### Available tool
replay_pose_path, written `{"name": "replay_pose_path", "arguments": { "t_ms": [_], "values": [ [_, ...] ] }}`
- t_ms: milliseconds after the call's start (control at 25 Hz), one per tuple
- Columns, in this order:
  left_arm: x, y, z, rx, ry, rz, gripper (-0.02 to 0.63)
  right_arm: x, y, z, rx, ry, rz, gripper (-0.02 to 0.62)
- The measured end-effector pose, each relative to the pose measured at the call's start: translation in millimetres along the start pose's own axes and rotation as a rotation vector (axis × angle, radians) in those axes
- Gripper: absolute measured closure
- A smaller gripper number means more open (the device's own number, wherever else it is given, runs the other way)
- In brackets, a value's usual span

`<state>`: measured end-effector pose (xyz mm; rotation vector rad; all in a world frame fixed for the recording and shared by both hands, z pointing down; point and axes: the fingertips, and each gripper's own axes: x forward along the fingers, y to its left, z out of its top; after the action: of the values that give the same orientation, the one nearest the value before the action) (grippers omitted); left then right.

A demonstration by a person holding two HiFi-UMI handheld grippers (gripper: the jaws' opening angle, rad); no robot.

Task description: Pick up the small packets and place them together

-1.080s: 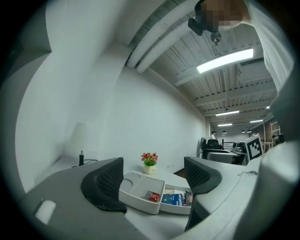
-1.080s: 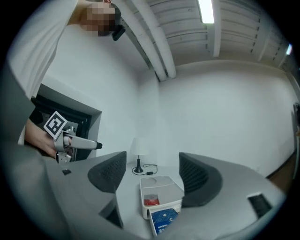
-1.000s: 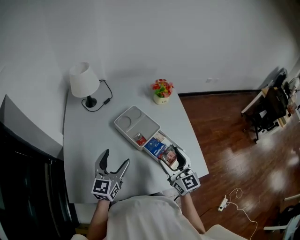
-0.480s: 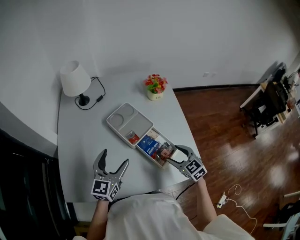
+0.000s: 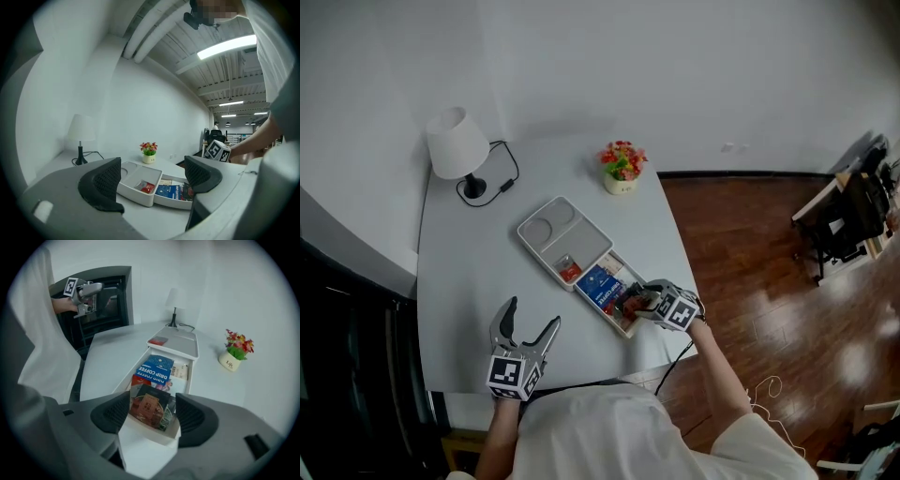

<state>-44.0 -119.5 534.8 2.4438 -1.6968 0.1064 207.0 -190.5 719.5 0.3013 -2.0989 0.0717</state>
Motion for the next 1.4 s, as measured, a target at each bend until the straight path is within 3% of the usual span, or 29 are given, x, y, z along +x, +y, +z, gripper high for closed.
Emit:
{"name": "replay_pose_path", "arguments": {
  "t_ms": [400,440,480,600,960,1400],
  "values": [
    [-8,-3,-12,-0.021,0.024,0.041,0.194,53,-18,-26,0.087,0.265,0.068,0.302],
    [-10,-3,-13,-0.024,0.024,0.045,0.201,55,-18,-28,0.091,0.284,0.058,0.386],
    [-12,-2,-14,-0.026,0.025,0.051,0.201,57,-18,-29,0.096,0.299,0.045,0.414],
    [-18,3,-17,-0.038,0.036,0.065,0.201,61,-18,-34,0.114,0.32,0.004,0.431],
    [-30,22,-15,-0.068,0.023,0.084,0.206,48,-2,-15,0.135,0.249,-0.044,0.566],
    [-36,25,-10,-0.065,0.002,0.048,0.206,-41,3,48,0.081,0.048,-0.101,0.581]
  ]
}}
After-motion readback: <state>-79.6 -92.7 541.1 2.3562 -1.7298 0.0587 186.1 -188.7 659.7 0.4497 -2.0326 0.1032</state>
